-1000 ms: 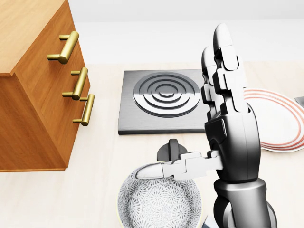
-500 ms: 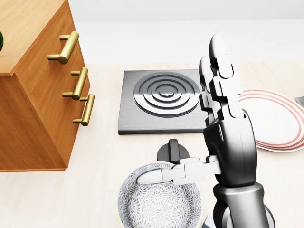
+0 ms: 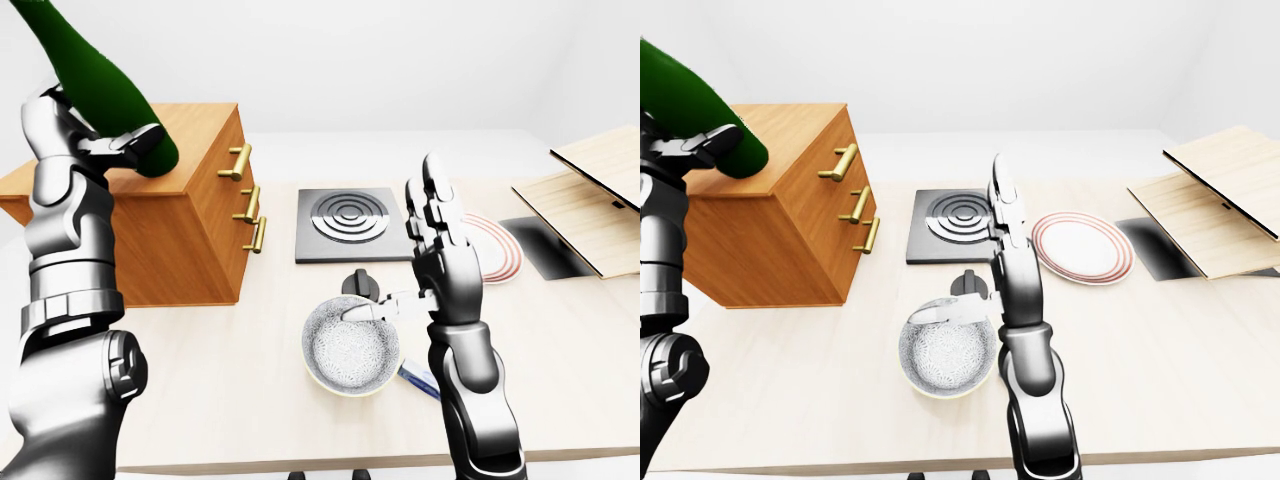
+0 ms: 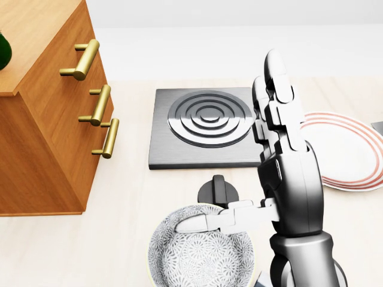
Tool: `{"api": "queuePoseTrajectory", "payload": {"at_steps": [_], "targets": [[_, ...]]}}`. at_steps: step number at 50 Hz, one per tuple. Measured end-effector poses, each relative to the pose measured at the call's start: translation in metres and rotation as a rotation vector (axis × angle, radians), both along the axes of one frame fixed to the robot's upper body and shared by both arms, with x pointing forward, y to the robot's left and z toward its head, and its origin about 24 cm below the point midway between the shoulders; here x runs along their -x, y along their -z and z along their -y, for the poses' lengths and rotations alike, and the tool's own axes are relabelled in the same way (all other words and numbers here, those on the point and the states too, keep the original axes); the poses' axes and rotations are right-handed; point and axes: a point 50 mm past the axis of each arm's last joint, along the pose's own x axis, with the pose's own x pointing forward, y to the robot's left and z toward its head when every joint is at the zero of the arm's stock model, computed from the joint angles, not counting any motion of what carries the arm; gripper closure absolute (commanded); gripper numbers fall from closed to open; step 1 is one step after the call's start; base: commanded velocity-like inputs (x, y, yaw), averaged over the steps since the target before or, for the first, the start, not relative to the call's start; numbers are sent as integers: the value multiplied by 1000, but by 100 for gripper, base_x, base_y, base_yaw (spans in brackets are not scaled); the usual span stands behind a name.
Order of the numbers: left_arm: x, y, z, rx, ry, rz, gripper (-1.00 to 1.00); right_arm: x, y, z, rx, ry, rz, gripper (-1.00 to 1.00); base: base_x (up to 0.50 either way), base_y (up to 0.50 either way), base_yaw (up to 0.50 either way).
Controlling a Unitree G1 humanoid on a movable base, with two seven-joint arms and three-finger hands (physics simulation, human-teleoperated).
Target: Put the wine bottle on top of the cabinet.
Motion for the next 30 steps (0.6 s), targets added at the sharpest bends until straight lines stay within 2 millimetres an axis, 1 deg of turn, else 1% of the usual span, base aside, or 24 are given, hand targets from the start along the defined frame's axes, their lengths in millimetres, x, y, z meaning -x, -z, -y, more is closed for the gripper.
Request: {"api": "queuePoseTrajectory", "payload": {"at_steps": [1,2,3,4,6,10,11,12,13,14,15,19,25,27,28,29,30], "targets": [[0,2,0,2,0,-7,22,0,0,0,0,1,-2,-100,0,0,0],[-1,5,0,5,0,-14,22,0,1,0,1,1,-4,-100,0,0,0],[-1,7,0,8,0,-21,15,0,1,0,1,2,-5,-100,0,0,0],[-1,9,0,11,2,-25,16,0,1,1,1,2,-7,-100,0,0,0],[-2,11,2,17,9,-29,10,0,2,1,1,4,-10,-100,0,0,0],[-3,13,5,26,23,-34,8,0,3,2,1,7,-15,-100,0,0,0],[-4,13,5,27,26,-35,5,0,3,2,1,7,-16,-100,0,0,0],[-4,14,6,29,28,-36,0,0,4,2,2,8,-17,-100,0,0,0],[-4,14,6,30,31,-38,-14,0,4,3,2,9,-18,-100,0,0,0],[-4,15,6,31,32,-41,-5,0,4,3,1,9,-18,-100,0,0,0],[-5,17,6,33,33,-46,-4,0,4,3,1,10,-20,-100,0,0,0],[-5,19,8,42,42,-47,-7,0,5,4,1,12,-23,-100,0,0,0],[-6,20,8,50,49,-47,-15,0,6,5,0,15,-28,-100,0,0,0],[-6,21,8,52,49,-49,-25,0,6,5,0,16,-28,-100,0,0,0],[-5,22,8,50,47,-51,-25,0,6,5,0,16,-29,-100,0,0,0],[-5,22,8,49,46,-52,-37,0,6,5,0,17,-30,-100,0,0,0],[-5,22,9,46,45,-53,-34,0,6,5,-1,17,-30,-100,0,0,0]]}}
